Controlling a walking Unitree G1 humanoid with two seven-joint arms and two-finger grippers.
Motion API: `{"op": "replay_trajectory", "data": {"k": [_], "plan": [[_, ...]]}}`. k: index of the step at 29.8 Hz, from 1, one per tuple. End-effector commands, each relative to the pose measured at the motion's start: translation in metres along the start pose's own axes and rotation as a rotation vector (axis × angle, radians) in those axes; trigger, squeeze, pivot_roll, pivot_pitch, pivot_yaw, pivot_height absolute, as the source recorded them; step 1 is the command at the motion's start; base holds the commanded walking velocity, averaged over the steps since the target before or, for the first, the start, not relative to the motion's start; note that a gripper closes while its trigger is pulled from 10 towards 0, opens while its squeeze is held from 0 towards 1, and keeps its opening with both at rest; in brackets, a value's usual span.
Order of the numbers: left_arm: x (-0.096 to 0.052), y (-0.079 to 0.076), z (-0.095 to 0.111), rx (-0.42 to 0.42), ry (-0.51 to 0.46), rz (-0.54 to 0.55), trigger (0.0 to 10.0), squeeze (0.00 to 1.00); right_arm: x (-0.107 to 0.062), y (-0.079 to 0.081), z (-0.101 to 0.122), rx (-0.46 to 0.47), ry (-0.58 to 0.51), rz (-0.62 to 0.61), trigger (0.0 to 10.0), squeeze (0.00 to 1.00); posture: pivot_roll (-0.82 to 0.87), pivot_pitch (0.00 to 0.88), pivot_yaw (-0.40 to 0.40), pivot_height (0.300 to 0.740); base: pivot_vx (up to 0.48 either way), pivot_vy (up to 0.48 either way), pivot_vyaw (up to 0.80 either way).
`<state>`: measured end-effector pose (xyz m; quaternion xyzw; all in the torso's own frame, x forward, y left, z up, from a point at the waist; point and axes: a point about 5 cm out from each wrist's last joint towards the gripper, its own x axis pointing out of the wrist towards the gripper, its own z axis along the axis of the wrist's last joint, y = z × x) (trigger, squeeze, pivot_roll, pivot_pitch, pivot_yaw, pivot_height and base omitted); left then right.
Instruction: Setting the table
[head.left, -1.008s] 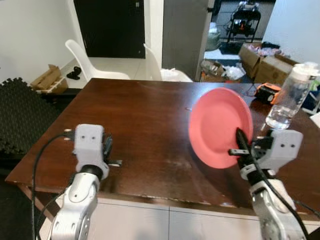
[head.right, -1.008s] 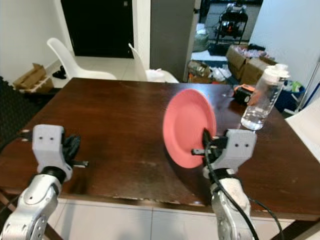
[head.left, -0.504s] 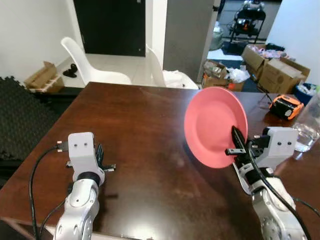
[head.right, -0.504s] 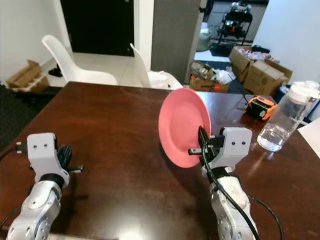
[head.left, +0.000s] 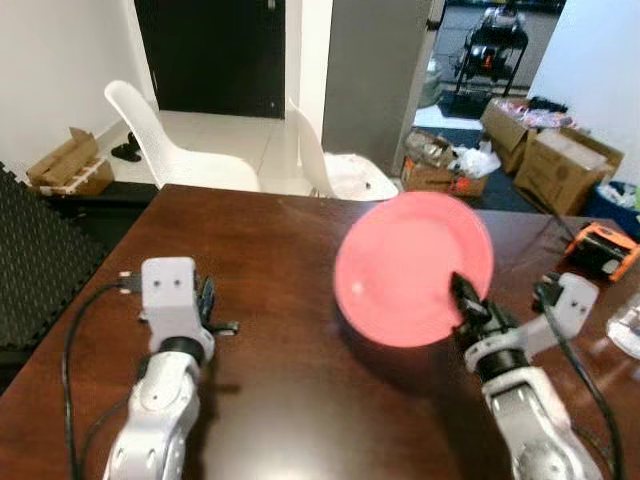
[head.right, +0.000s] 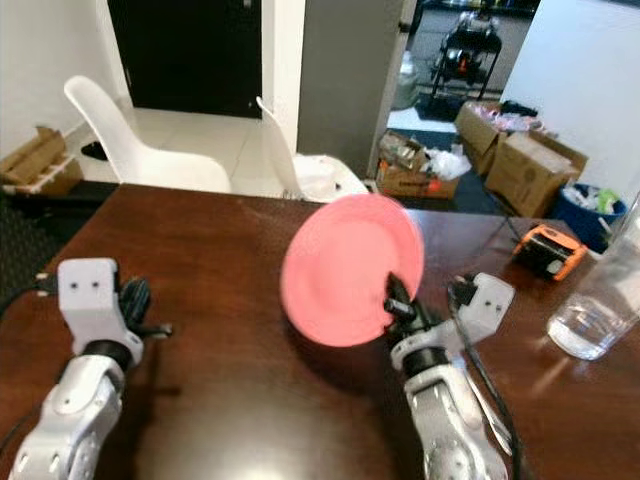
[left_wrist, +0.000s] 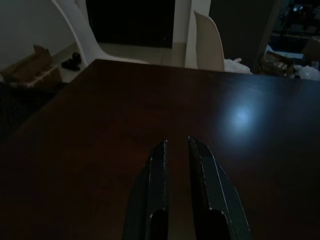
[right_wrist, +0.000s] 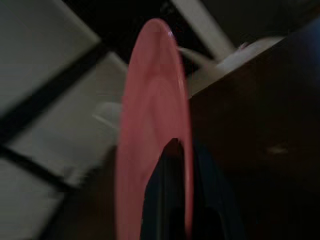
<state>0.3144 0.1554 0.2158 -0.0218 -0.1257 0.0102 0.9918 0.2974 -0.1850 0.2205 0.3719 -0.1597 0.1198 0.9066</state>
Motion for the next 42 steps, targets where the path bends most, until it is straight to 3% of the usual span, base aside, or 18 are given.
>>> {"op": "replay_trajectory", "data": {"k": [1, 4, 5, 14, 16, 20, 30, 40, 41, 42], "plan": [[-0.004, -0.003, -0.006, 0.000, 0.031, -0.028, 10.0, 0.00, -0.006, -0.001, 0.006, 0.037, -0.015, 0.017, 10.0, 0.00, -0.04, 0.192, 0.061, 0.740, 0.000, 0.000, 0.00], [-0.005, -0.003, -0.008, 0.005, 0.037, -0.038, 10.0, 0.00, -0.013, 0.000, 0.004, 0.038, 0.014, 0.034, 10.0, 0.00, -0.04, 0.199, 0.056, 0.740, 0.000, 0.000, 0.00], [-0.006, -0.003, -0.010, 0.011, 0.049, -0.050, 10.0, 0.00, -0.023, 0.000, 0.001, 0.063, 0.043, 0.032, 10.0, 0.00, -0.04, 0.201, 0.054, 0.740, 0.000, 0.000, 0.00], [-0.010, -0.003, -0.013, 0.026, 0.071, -0.090, 10.0, 0.00, -0.068, 0.014, -0.020, 0.355, 0.164, -0.011, 10.0, 0.00, -0.04, 0.216, 0.055, 0.740, 0.000, 0.000, 0.00], [-0.010, -0.003, -0.013, 0.027, 0.072, -0.093, 10.0, 0.00, -0.072, 0.014, -0.023, 0.370, 0.177, -0.019, 10.0, 0.00, -0.04, 0.217, 0.056, 0.740, 0.000, 0.000, 0.00], [-0.009, -0.004, -0.012, 0.029, 0.075, -0.108, 10.0, 0.00, -0.072, -0.001, -0.029, 0.444, 0.149, -0.096, 10.0, 0.00, -0.03, 0.226, 0.077, 0.740, 0.000, 0.000, 0.00], [-0.009, -0.002, -0.009, 0.059, 0.083, -0.138, 10.0, 0.00, -0.080, -0.026, -0.043, 0.455, 0.180, -0.272, 10.0, 0.00, -0.01, 0.242, 0.103, 0.740, 0.000, 0.000, 0.00], [-0.010, -0.006, -0.010, 0.058, 0.086, -0.148, 10.0, 0.00, -0.074, -0.025, -0.047, 0.479, 0.198, -0.281, 10.0, 0.00, -0.01, 0.240, 0.098, 0.740, 0.000, 0.000, 0.00], [-0.010, -0.006, -0.010, 0.057, 0.086, -0.147, 10.0, 0.00, -0.076, -0.023, -0.049, 0.484, 0.207, -0.280, 10.0, 0.06, -0.01, 0.240, 0.094, 0.740, 0.000, 0.000, 0.00], [-0.010, -0.005, -0.010, 0.056, 0.087, -0.147, 10.0, 0.00, -0.079, -0.019, -0.051, 0.499, 0.222, -0.275, 10.0, 1.00, -0.02, 0.241, 0.092, 0.740, 0.000, 0.000, 0.00]]}}
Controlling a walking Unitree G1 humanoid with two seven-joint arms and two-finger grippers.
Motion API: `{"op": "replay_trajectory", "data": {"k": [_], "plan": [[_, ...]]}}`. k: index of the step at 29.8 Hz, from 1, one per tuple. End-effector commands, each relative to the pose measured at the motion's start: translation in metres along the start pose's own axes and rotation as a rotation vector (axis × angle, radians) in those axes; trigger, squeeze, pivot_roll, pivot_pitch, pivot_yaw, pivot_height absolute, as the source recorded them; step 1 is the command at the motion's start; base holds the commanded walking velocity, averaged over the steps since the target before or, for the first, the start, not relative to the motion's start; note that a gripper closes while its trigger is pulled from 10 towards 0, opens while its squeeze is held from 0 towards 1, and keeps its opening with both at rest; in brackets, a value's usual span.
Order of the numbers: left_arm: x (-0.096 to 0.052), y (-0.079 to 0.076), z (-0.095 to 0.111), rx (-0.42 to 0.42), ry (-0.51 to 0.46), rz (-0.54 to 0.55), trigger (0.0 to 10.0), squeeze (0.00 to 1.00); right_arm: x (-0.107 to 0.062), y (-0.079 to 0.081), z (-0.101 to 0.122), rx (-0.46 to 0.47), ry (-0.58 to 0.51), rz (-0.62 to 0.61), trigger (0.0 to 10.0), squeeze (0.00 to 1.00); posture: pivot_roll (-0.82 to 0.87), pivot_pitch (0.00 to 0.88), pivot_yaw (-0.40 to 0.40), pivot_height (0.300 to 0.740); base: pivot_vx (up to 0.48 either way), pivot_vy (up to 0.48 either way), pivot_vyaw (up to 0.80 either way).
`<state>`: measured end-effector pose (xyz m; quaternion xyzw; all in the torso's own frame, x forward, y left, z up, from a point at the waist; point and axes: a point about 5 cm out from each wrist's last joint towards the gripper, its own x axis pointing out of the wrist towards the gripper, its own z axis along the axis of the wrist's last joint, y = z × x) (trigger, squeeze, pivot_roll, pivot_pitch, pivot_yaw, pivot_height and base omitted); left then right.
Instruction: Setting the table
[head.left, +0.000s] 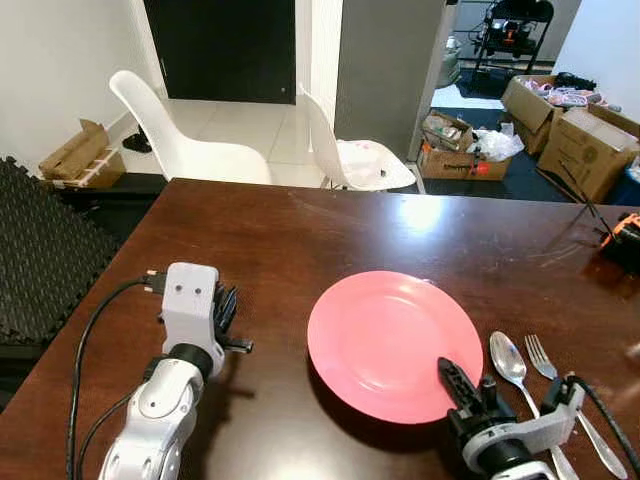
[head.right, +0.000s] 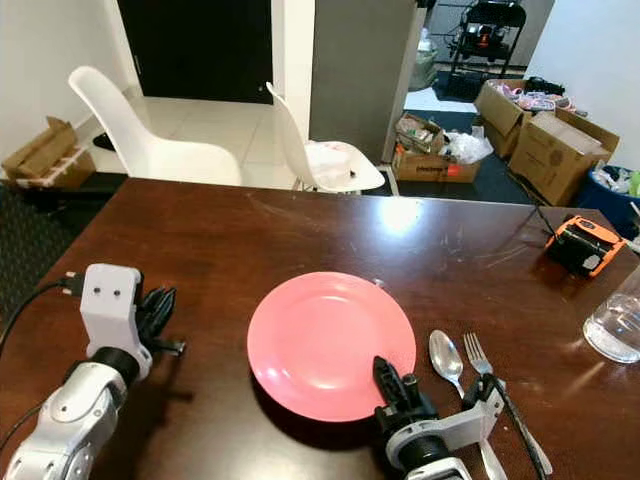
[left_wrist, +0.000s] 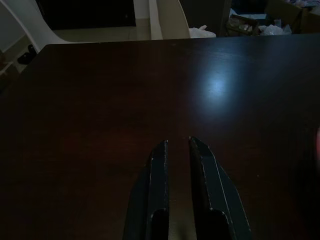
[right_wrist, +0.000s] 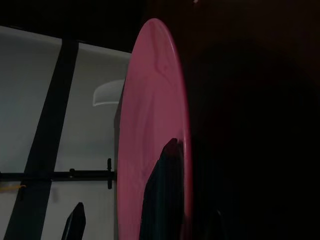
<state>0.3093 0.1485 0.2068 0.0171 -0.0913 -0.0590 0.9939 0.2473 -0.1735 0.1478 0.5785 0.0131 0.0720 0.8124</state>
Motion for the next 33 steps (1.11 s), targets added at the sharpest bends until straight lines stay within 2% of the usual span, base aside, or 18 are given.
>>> {"op": "replay_trajectory", "data": {"k": [1, 9, 10, 12, 16, 22, 23, 25, 26, 27, 28, 29, 30, 31, 33], "plan": [[-0.003, 0.000, -0.002, -0.006, 0.016, -0.002, 10.0, 0.00, -0.006, 0.001, -0.007, 0.030, 0.027, -0.007, 10.0, 1.00, -0.02, 0.241, 0.092, 0.740, 0.000, 0.000, 0.00], [-0.004, -0.002, -0.003, -0.008, 0.018, -0.007, 10.0, 0.00, -0.014, 0.023, -0.010, 0.064, 0.041, 0.049, 10.0, 1.00, -0.03, 0.241, 0.082, 0.740, 0.000, 0.000, 0.00], [-0.004, -0.002, -0.003, -0.008, 0.017, -0.009, 10.0, 0.00, -0.018, 0.029, -0.009, 0.076, 0.040, 0.059, 10.0, 0.00, -0.03, 0.241, 0.078, 0.740, 0.000, 0.000, 0.00], [-0.004, -0.002, -0.003, -0.008, 0.017, -0.011, 10.0, 0.00, -0.022, 0.034, -0.009, 0.087, 0.040, 0.062, 10.0, 0.00, -0.03, 0.241, 0.078, 0.740, 0.000, 0.000, 0.00], [-0.005, -0.003, -0.004, -0.007, 0.019, -0.019, 10.0, 0.00, -0.051, 0.051, -0.011, 0.127, 0.071, 0.036, 10.0, 0.00, -0.03, 0.245, 0.066, 0.740, 0.000, 0.000, 0.00], [-0.004, -0.008, -0.004, -0.010, 0.019, -0.041, 10.0, 0.00, -0.083, 0.054, -0.014, 0.156, 0.104, -0.025, 10.0, 0.00, -0.05, 0.252, 0.063, 0.740, 0.000, 0.000, 0.00], [-0.004, -0.008, -0.004, -0.010, 0.019, -0.041, 10.0, 0.00, -0.083, 0.054, -0.014, 0.156, 0.104, -0.025, 10.0, 0.00, -0.05, 0.252, 0.063, 0.740, 0.000, 0.000, 0.00], [-0.002, -0.009, -0.004, -0.013, 0.019, -0.043, 10.0, 0.00, -0.083, 0.053, -0.009, 0.060, 0.089, -0.021, 10.0, 0.00, -0.06, 0.250, 0.069, 0.740, 0.000, 0.000, 0.00], [-0.001, -0.009, -0.004, -0.014, 0.020, -0.043, 10.0, 0.00, -0.078, 0.052, -0.004, -0.017, 0.070, -0.018, 10.0, 0.00, -0.06, 0.249, 0.074, 0.740, 0.000, 0.000, 0.00], [-0.001, -0.009, -0.004, -0.014, 0.020, -0.043, 10.0, 0.00, -0.078, 0.052, -0.004, -0.017, 0.070, -0.018, 10.0, 0.00, -0.06, 0.249, 0.074, 0.740, 0.000, 0.000, 0.00], [-0.001, -0.009, -0.004, -0.015, 0.020, -0.043, 10.0, 0.00, -0.074, 0.052, 0.000, -0.067, 0.056, -0.017, 10.0, 0.00, -0.06, 0.249, 0.074, 0.740, 0.000, 0.000, 0.00], [0.000, -0.010, -0.005, -0.018, 0.021, -0.044, 10.0, 0.00, -0.066, 0.050, 0.006, -0.157, 0.024, -0.036, 10.0, 0.00, -0.07, 0.244, 0.082, 0.740, 0.000, 0.000, 0.00], [0.001, -0.012, -0.005, -0.026, 0.021, -0.051, 10.0, 0.00, -0.052, 0.048, 0.013, -0.352, -0.015, -0.062, 10.0, 0.00, -0.07, 0.238, 0.087, 0.740, 0.000, 0.000, 0.00], [0.001, -0.012, -0.005, -0.026, 0.021, -0.051, 10.0, 0.00, -0.052, 0.048, 0.013, -0.352, -0.015, -0.062, 10.0, 0.00, -0.07, 0.238, 0.087, 0.740, 0.000, 0.000, 0.00], [0.003, -0.015, -0.005, -0.042, 0.026, -0.062, 10.0, 0.00, -0.029, 0.053, 0.025, -0.687, -0.088, -0.061, 10.0, 0.00, -0.07, 0.228, 0.098, 0.740, 0.000, 0.000, 0.00]]}}
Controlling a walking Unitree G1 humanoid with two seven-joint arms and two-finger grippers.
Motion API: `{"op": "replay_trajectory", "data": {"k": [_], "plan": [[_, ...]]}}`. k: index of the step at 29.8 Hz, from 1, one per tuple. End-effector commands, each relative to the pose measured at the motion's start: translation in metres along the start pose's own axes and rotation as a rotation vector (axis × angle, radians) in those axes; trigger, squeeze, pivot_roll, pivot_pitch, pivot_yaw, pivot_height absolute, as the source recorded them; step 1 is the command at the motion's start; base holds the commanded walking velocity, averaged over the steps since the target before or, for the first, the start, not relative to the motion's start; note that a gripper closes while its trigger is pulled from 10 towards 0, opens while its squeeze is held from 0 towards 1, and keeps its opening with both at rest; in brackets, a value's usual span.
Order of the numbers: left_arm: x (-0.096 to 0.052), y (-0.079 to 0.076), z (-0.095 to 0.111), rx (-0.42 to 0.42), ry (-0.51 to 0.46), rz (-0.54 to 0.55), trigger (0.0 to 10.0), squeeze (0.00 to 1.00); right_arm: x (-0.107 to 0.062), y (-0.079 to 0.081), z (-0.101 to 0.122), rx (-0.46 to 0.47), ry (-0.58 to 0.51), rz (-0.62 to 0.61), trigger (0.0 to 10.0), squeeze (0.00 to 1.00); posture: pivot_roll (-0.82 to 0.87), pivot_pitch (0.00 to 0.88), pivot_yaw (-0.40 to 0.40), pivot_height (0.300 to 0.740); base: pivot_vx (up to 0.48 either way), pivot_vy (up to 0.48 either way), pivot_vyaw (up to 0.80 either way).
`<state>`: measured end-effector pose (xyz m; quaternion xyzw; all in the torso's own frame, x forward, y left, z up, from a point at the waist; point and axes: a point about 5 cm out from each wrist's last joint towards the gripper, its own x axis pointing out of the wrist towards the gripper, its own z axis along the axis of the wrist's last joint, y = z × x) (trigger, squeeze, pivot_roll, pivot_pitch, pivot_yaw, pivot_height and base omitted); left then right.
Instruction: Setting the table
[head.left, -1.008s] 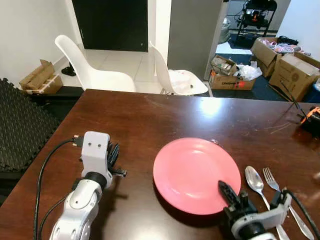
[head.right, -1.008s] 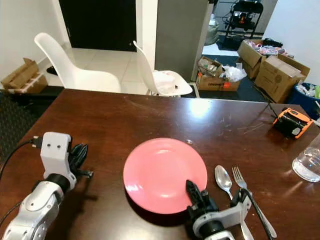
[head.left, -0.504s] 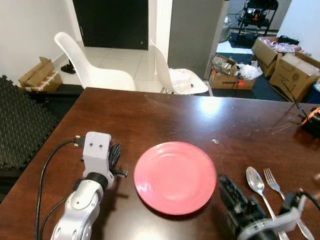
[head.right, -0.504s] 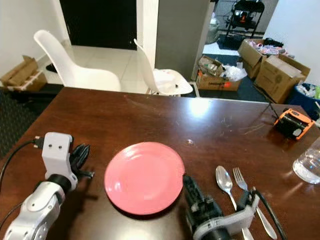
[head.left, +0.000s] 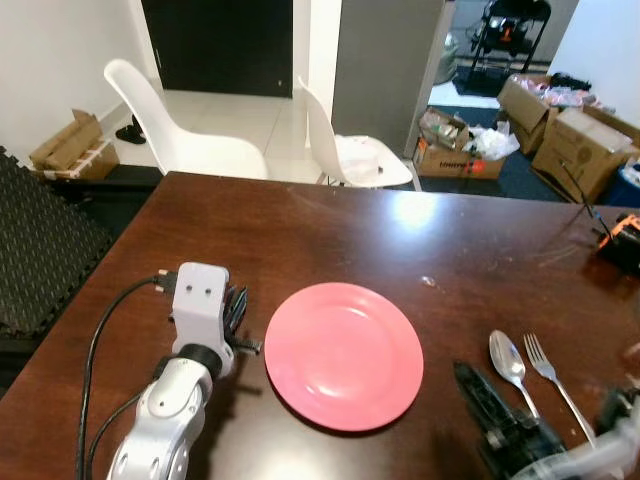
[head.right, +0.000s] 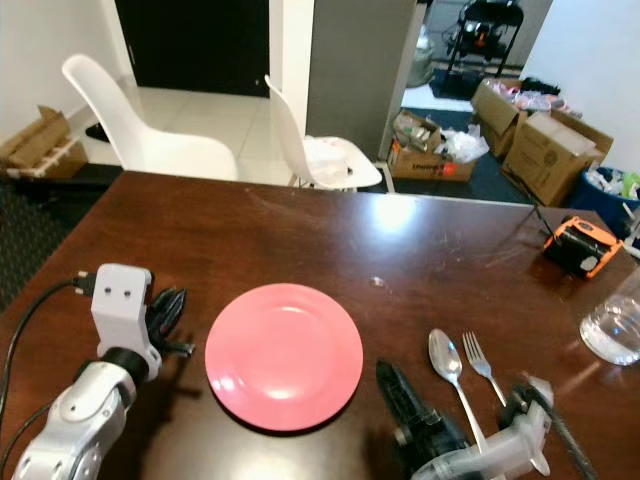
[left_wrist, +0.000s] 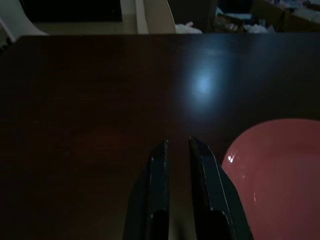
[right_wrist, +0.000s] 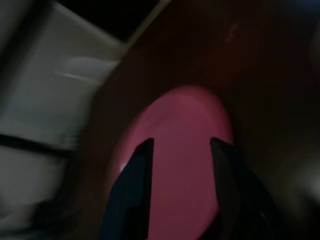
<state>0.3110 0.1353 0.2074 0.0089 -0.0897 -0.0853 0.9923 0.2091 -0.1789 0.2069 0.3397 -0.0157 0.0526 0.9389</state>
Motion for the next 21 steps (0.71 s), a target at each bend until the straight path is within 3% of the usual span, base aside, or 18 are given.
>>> {"op": "replay_trajectory", "data": {"k": [1, 2, 3, 4, 6, 12, 15, 21], "plan": [[0.000, -0.002, -0.005, -0.022, 0.024, -0.011, 10.0, 0.00, 0.006, -0.006, 0.001, -0.143, -0.039, -0.046, 10.0, 0.00, -0.07, 0.228, 0.098, 0.740, 0.000, 0.000, 0.00], [0.000, -0.003, -0.006, -0.071, 0.045, -0.032, 10.0, 0.00, 0.016, 0.000, 0.007, -0.315, -0.081, -0.008, 10.0, 0.00, -0.06, 0.217, 0.105, 0.740, 0.000, 0.000, 0.00], [0.000, -0.003, -0.006, -0.071, 0.045, -0.032, 10.0, 0.00, 0.016, 0.000, 0.007, -0.315, -0.081, -0.008, 10.0, 0.00, -0.06, 0.217, 0.105, 0.740, 0.000, 0.000, 0.00], [-0.001, -0.003, -0.006, -0.109, 0.067, -0.056, 10.0, 0.00, 0.024, 0.006, 0.010, -0.406, -0.109, 0.027, 10.0, 0.00, -0.06, 0.212, 0.107, 0.740, 0.000, 0.000, 0.00], [-0.008, 0.001, -0.007, -0.150, 0.125, -0.123, 10.0, 0.00, 0.036, 0.014, 0.010, -0.503, -0.123, 0.089, 10.0, 0.00, -0.05, 0.206, 0.110, 0.740, 0.000, 0.000, 0.00], [-0.024, 0.017, -0.011, -0.162, 0.193, -0.134, 10.0, 0.00, 0.046, 0.014, 0.004, -0.536, -0.110, 0.135, 10.0, 0.00, -0.03, 0.200, 0.103, 0.740, 0.000, 0.000, 0.00], [-0.032, 0.013, -0.020, -0.139, 0.227, -0.141, 10.0, 0.00, 0.052, 0.012, -0.002, -0.549, -0.105, 0.174, 10.0, 0.00, -0.02, 0.200, 0.096, 0.740, 0.000, 0.000, 0.00], [-0.025, -0.008, -0.025, -0.151, 0.236, -0.176, 10.0, 0.00, 0.060, 0.009, -0.012, -0.623, -0.103, 0.209, 10.0, 0.00, -0.03, 0.194, 0.092, 0.740, 0.000, 0.000, 0.00]]}}
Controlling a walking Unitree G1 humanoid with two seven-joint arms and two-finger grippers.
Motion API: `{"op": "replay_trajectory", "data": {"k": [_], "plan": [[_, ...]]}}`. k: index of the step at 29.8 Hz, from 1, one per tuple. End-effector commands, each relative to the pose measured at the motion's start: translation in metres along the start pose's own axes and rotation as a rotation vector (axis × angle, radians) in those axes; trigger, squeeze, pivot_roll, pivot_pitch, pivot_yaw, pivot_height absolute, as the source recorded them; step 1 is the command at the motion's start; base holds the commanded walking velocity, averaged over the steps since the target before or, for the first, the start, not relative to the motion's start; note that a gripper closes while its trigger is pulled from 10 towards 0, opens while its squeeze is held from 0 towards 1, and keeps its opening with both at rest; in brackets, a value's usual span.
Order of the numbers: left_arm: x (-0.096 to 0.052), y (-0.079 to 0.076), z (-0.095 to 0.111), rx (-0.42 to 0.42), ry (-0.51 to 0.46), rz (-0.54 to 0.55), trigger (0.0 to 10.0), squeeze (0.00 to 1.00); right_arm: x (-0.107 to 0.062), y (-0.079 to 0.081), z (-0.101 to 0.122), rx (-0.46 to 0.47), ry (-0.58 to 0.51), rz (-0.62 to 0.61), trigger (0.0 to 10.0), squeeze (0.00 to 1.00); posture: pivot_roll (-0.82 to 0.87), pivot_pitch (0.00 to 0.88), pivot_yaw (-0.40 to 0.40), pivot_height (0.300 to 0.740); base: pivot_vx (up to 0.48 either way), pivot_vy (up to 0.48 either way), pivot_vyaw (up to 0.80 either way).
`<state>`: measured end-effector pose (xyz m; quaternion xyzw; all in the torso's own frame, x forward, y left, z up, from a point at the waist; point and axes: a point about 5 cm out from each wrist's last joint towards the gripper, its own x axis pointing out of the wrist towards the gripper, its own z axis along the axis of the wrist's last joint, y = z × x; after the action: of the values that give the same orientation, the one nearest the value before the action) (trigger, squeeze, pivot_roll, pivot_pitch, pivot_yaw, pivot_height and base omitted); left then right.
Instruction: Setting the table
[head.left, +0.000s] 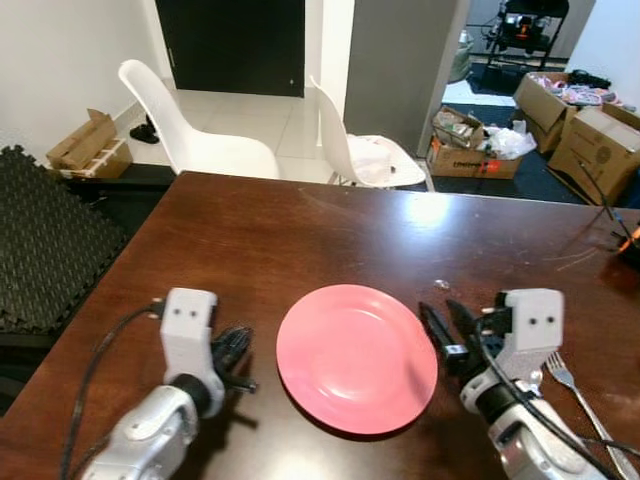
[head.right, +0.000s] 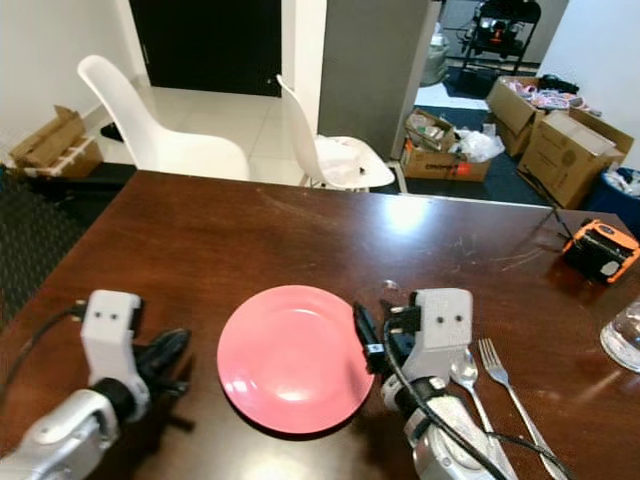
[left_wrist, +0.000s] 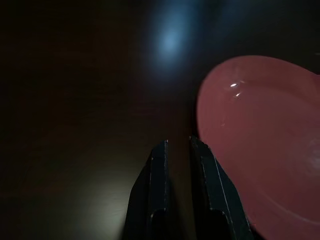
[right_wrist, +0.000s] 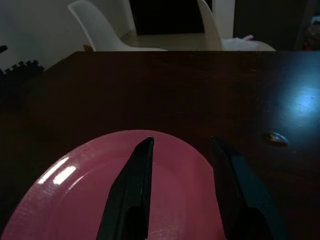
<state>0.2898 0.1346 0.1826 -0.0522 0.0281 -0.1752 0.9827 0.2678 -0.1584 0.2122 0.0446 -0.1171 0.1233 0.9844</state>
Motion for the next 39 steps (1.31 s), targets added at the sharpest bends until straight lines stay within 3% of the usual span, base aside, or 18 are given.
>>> {"op": "replay_trajectory", "data": {"k": [1, 8, 15, 21, 29, 32, 35, 36, 37, 39], "plan": [[0.002, -0.004, -0.004, 0.004, 0.018, -0.011, 10.0, 0.00, -0.001, 0.000, -0.005, -0.024, 0.009, 0.005, 10.0, 0.00, -0.03, 0.194, 0.092, 0.740, 0.000, 0.000, 0.00], [0.004, -0.004, -0.003, -0.007, 0.025, -0.018, 10.0, 0.00, 0.001, 0.000, -0.008, -0.068, 0.000, 0.018, 10.0, 0.00, -0.04, 0.190, 0.096, 0.740, 0.000, 0.000, 0.00], [-0.005, 0.000, -0.006, -0.031, 0.023, 0.027, 10.0, 0.00, 0.002, 0.007, -0.013, -0.091, -0.024, 0.034, 10.0, 0.00, -0.03, 0.186, 0.096, 0.740, 0.000, 0.000, 0.00], [-0.008, -0.008, -0.007, -0.045, 0.013, 0.019, 10.0, 0.00, 0.004, 0.006, -0.014, -0.084, -0.033, 0.018, 10.0, 0.00, -0.03, 0.186, 0.093, 0.740, 0.000, 0.000, 0.00], [-0.005, -0.014, -0.009, 0.003, 0.017, -0.014, 10.0, 0.00, 0.002, 0.001, -0.019, -0.095, -0.022, -0.008, 10.0, 0.00, -0.04, 0.183, 0.091, 0.740, 0.000, 0.000, 0.00], [-0.003, -0.016, -0.009, 0.014, 0.018, -0.020, 10.0, 0.00, -0.004, -0.019, -0.025, -0.198, 0.030, -0.089, 10.0, 0.00, -0.04, 0.182, 0.093, 0.740, 0.000, 0.000, 0.00], [-0.004, -0.013, -0.009, 0.026, 0.022, -0.010, 10.0, 0.00, -0.017, -0.052, -0.026, -0.232, 0.079, -0.240, 10.0, 0.00, -0.04, 0.182, 0.095, 0.740, 0.000, 0.000, 0.00], [-0.004, -0.013, -0.009, 0.026, 0.022, -0.010, 10.0, 0.00, -0.017, -0.052, -0.026, -0.232, 0.079, -0.240, 10.0, 0.00, -0.04, 0.182, 0.095, 0.740, 0.000, 0.000, 0.00], [-0.004, -0.007, -0.009, 0.035, 0.027, 0.010, 10.0, 0.00, -0.031, -0.071, -0.025, -0.251, 0.111, -0.328, 10.0, 0.00, -0.05, 0.187, 0.104, 0.740, 0.000, 0.000, 0.00], [-0.004, -0.004, -0.009, 0.040, 0.028, 0.016, 10.0, 0.00, -0.036, -0.076, -0.025, -0.253, 0.121, -0.352, 10.0, 0.00, -0.05, 0.187, 0.104, 0.740, 0.000, 0.000, 0.00]]}}
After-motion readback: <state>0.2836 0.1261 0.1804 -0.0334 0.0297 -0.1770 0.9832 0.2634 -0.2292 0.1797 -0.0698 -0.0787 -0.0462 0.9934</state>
